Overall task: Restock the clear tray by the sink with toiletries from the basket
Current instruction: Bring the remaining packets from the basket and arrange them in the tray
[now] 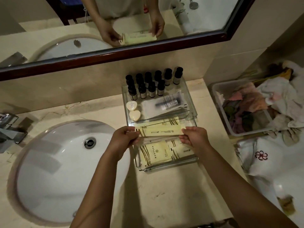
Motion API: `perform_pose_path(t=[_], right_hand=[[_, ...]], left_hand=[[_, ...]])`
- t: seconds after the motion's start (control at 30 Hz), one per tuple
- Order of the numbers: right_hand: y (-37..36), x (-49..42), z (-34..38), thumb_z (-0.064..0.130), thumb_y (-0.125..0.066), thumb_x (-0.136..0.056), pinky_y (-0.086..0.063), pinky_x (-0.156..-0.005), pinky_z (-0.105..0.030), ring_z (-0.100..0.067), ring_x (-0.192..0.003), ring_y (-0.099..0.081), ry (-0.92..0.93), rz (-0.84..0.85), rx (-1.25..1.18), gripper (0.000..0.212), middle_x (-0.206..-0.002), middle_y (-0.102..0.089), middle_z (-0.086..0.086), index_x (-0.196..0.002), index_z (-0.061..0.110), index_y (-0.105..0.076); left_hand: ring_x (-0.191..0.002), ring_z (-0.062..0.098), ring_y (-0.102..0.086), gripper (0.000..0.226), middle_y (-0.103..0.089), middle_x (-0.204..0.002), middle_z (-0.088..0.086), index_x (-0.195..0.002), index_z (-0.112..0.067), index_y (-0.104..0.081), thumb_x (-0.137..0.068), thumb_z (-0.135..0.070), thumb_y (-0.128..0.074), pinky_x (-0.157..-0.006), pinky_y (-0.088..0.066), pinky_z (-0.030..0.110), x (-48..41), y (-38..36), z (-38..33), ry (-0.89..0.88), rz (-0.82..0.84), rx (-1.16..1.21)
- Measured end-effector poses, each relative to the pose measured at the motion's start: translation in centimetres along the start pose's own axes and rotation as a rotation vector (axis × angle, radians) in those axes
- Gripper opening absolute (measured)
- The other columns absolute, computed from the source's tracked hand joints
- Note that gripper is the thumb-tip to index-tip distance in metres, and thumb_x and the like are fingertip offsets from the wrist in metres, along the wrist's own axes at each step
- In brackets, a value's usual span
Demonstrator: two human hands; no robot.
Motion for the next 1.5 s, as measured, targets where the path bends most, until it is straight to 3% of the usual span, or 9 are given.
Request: perform_pose_path(t=[0.13,0.23,0.47,0.6,0.73,0.83,1.03,1.27,1.5], right_hand=[[-0.9,-1.0,-0.2,-0.005,-0.059,-0.087,-0.056,-0.051,-0.020,-0.014,-0.050,-0.065,0.008,-0.032,0.030,0.026,-0.081,-0.063,-0.012,-0.112,-0.005,-0.056],[-1.1,-1.7,0.1,-0.003,-0.058,-0.088,-0.056,-0.055,-0.021,-0.018,-0.060,-0.065,0.033,-0.085,0.083,0.025,-0.090,-0.065,-0.014,-0.112,-0.004,-0.057],[-1.4,-2.1,0.9,-0.006,-0.062,-0.084,-0.056,-0.050,-0.017,-0.018,-0.062,-0.063,0.082,-0.138,-0.003,0.014,-0.090,-0.063,-0.015,-0.097,-0.001,-0.059],[-1.5,-2.2,1.1,-0.003,-0.066,-0.082,-0.056,-0.057,-0.017,-0.015,-0.064,-0.064,0.165,-0.132,0.093,0.025,-0.089,-0.065,-0.018,-0.106,-0.006,-0.060],[-1.5,-1.8,2.1,0.005,-0.069,-0.082,-0.053,-0.047,-0.017,-0.016,-0.055,-0.062,0.257,-0.195,0.374,0.023,-0.086,-0.069,-0.018,-0.104,-0.002,-0.064],[-1.9,-0.7,3.9,0.008,-0.065,-0.085,-0.050,-0.063,-0.025,-0.027,-0.074,-0.067,0.437,-0.262,0.654,0.017,-0.092,-0.072,-0.017,-0.100,0.002,-0.069],[-5.7,1.6,3.3,0.000,-0.057,-0.079,-0.050,-0.080,-0.036,-0.033,-0.085,-0.065,0.977,-0.052,1.124,0.023,-0.090,-0.072,-0.015,-0.096,0.003,-0.073],[-5.6,1.2,-0.3,0.028,-0.034,-0.089,-0.046,-0.095,-0.050,-0.033,-0.107,-0.063,0.991,0.058,1.429,0.045,-0.112,-0.068,-0.014,-0.108,0.006,-0.069],[-4.6,1.3,-0.8,0.023,-0.036,-0.090,-0.035,-0.102,-0.049,-0.036,-0.116,-0.059,1.030,0.115,1.373,0.043,-0.122,-0.062,-0.019,-0.112,0.004,-0.067]], left_hand=[[-0.066,0.020,-0.061,0.009,-0.063,-0.073,0.010,-0.081,-0.007,-0.060,-0.082,0.001,-0.065,-0.072,-0.055,0.030,0.4,1.3,1.8,-0.025,-0.263,0.010],[-0.078,0.027,-0.067,0.019,-0.067,-0.075,0.009,-0.068,-0.016,-0.055,-0.076,-0.011,-0.072,-0.081,-0.056,0.040,0.4,2.0,2.3,-0.044,-0.454,-0.142],[-0.064,0.011,-0.051,0.012,-0.055,-0.067,-0.005,-0.077,-0.009,-0.055,-0.081,-0.009,-0.066,-0.053,-0.035,0.005,1.8,1.6,0.3,-0.204,-0.625,-0.281],[-0.075,0.017,-0.058,0.004,-0.063,-0.078,-0.001,-0.083,-0.009,-0.063,-0.085,-0.007,-0.059,-0.061,-0.037,0.017,2.2,0.5,-0.4,-0.383,-0.544,-0.460],[-0.077,0.025,-0.064,0.020,-0.070,-0.082,0.004,-0.086,-0.008,-0.070,-0.083,-0.013,-0.051,-0.065,-0.047,0.026,2.2,-4.3,-1.0,-0.713,-0.240,-1.022],[-0.085,0.025,-0.066,0.034,-0.071,-0.088,0.001,-0.093,-0.014,-0.070,-0.085,-0.030,-0.041,-0.072,-0.051,0.031,2.1,-5.5,-0.3,-0.667,-0.197,-1.290],[-0.120,0.024,-0.048,0.036,-0.060,-0.124,0.000,-0.125,-0.017,-0.054,-0.096,-0.034,-0.040,-0.096,-0.035,0.035,1.6,-5.6,0.1,-0.586,-0.181,-1.314],[-0.120,0.021,-0.045,0.036,-0.057,-0.125,-0.001,-0.119,-0.016,-0.057,-0.096,-0.036,-0.037,-0.097,-0.033,0.033,1.1,-5.9,0.1,-0.601,-0.216,-1.392],[-0.093,0.026,-0.061,0.022,-0.068,-0.098,0.005,-0.092,-0.012,-0.068,-0.089,-0.026,-0.052,-0.077,-0.049,0.035,1.7,-6.1,0.4,-0.698,-0.244,-1.412]])
Point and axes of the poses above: each hand's wrist, its own x-axis away from the middle knuckle, its own y-axis out of the back of the hand, z = x × y, the point moved 9 cm from there along -x, towards the middle knuckle
